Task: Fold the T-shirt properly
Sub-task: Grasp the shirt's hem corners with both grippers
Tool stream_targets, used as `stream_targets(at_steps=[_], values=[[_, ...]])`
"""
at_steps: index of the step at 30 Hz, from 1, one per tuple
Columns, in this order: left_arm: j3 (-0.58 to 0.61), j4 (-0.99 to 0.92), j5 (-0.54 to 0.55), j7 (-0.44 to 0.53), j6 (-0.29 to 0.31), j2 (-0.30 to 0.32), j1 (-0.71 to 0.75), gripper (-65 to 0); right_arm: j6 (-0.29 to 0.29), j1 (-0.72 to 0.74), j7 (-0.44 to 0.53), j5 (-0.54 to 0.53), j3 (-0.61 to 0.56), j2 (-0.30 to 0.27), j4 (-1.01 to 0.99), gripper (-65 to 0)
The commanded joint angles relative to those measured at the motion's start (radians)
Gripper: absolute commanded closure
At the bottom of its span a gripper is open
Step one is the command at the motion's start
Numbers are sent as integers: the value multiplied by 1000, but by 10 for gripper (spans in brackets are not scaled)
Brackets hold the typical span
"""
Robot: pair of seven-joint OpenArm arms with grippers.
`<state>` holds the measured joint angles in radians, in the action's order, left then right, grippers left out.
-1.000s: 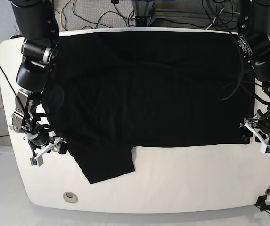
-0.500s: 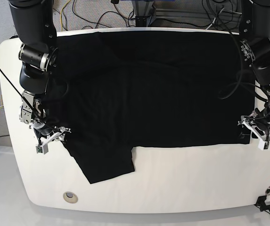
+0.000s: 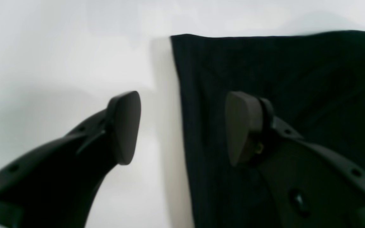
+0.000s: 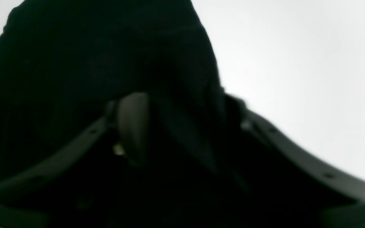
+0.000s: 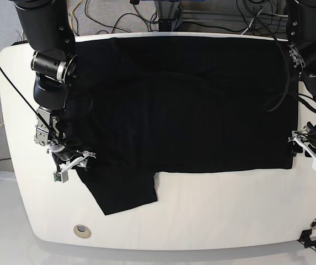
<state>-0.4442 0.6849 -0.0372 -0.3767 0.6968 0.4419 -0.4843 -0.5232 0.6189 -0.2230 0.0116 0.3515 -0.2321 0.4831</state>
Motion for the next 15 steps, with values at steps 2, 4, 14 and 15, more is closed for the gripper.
stream_targets(at_steps=[2,4,14,15], values=[[-2,14,10,17,1,21,-27,-398,-1,12,-43,14,-2,0,2,-260],[-2,14,10,17,1,21,-27,-398,-1,12,-43,14,-2,1,2,-216],[3,-118,9,117,-98,-4,-38,-398,-1,12,-40,15,-2,1,2,-41],[3,-150,9,137,-107,-5,-50,-398,-1,12,-40,12,-2,1,2,-41]])
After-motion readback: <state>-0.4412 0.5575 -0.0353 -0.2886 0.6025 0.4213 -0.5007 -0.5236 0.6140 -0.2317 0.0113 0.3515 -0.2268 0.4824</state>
